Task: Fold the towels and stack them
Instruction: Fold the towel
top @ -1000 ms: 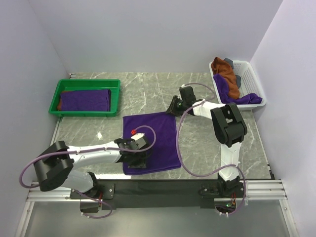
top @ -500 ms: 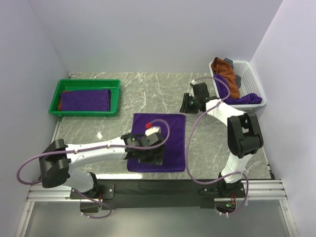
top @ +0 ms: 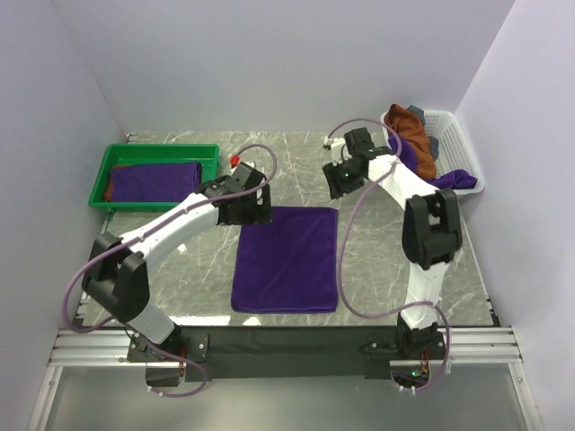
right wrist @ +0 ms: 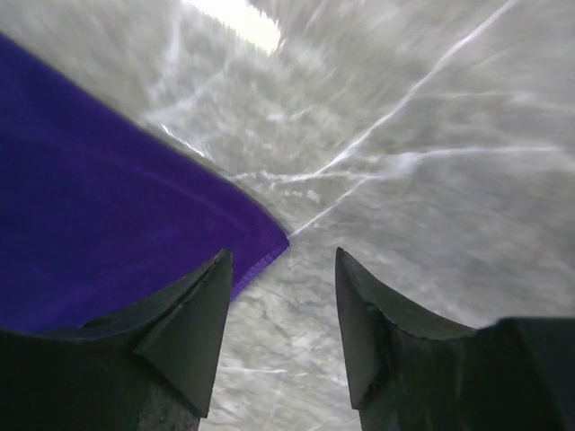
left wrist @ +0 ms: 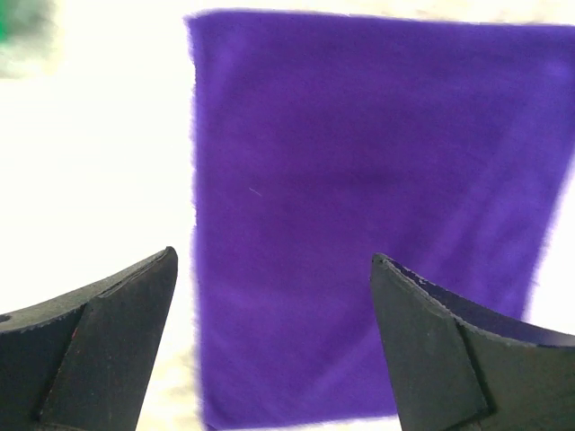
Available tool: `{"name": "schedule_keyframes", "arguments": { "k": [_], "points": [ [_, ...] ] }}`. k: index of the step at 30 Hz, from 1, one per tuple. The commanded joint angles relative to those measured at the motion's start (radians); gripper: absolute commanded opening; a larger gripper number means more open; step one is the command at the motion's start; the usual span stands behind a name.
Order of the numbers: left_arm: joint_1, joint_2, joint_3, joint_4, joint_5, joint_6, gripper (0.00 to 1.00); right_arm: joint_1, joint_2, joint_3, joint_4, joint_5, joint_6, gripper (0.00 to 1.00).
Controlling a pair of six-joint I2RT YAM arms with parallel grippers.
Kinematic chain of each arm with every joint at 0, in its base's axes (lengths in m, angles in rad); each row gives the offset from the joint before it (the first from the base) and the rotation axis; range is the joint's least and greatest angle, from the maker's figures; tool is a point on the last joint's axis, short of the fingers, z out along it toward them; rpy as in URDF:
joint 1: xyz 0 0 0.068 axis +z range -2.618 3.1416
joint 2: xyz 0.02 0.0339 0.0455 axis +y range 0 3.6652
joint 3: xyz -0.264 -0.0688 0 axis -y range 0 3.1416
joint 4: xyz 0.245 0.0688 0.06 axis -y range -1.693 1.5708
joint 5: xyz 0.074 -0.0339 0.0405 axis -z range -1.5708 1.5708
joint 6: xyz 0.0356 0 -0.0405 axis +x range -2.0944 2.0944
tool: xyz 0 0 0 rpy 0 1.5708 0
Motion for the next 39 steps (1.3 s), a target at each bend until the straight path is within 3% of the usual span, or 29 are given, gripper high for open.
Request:
{"name": "schedule_keyframes", "arguments": {
  "k": [1,6,15,39],
  "points": [
    [0.051,0.031,0.033,0.077,0.007,0.181,0.93,-0.006,0.09,0.077,-0.167,-0.046,-0.137,0.55],
    [0.121,0.051,-0.028,0.125,0.008,0.225,0.91,-0.006,0.13,0.126,-0.196,-0.057,-0.169,0.5],
    [0.121,0.08,-0.036,0.12,0.008,0.236,0.9,0.003,0.215,0.225,-0.265,-0.074,-0.205,0.47],
    [0.123,0.081,-0.033,0.117,0.007,0.236,0.87,0.041,0.279,0.203,-0.256,-0.054,-0.231,0.41]
  ]
}}
